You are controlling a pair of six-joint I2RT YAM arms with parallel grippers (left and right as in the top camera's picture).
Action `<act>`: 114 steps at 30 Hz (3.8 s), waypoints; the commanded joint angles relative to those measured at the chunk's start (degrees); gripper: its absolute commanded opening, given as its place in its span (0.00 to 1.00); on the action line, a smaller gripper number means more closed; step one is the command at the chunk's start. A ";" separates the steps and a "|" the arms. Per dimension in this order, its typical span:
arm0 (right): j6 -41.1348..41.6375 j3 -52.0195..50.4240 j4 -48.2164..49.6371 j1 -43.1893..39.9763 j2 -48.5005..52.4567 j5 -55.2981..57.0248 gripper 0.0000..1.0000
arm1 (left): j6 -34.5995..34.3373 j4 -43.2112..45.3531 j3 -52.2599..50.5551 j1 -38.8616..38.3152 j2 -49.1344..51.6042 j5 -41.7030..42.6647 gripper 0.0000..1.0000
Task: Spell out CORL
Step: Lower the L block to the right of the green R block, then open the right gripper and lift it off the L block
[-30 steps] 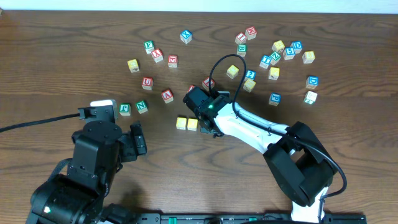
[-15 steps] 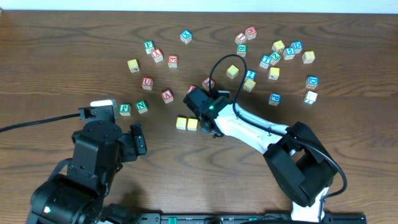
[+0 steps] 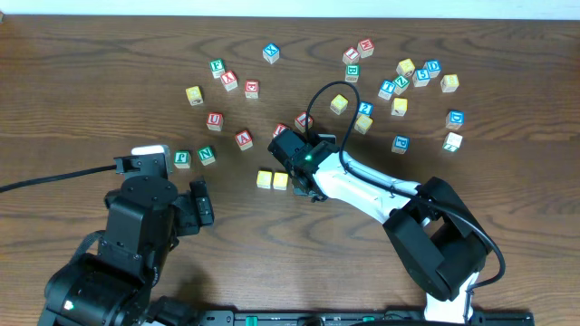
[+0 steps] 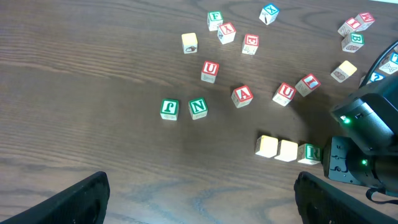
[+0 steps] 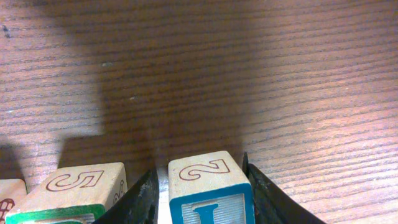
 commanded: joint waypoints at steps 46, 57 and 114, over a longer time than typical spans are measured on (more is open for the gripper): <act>4.94 -0.74 1.99 0.66 -0.15 1.66 0.41 | 0.57 -0.11 0.57 0.20 -0.04 -0.76 0.93; 3.15 -0.74 3.69 0.55 -0.15 -0.13 0.40 | 0.57 -0.11 0.57 0.20 -0.04 -0.76 0.93; 0.15 -1.46 3.10 -1.44 -6.71 0.37 0.44 | 0.57 -0.11 0.57 0.20 -0.04 -0.76 0.93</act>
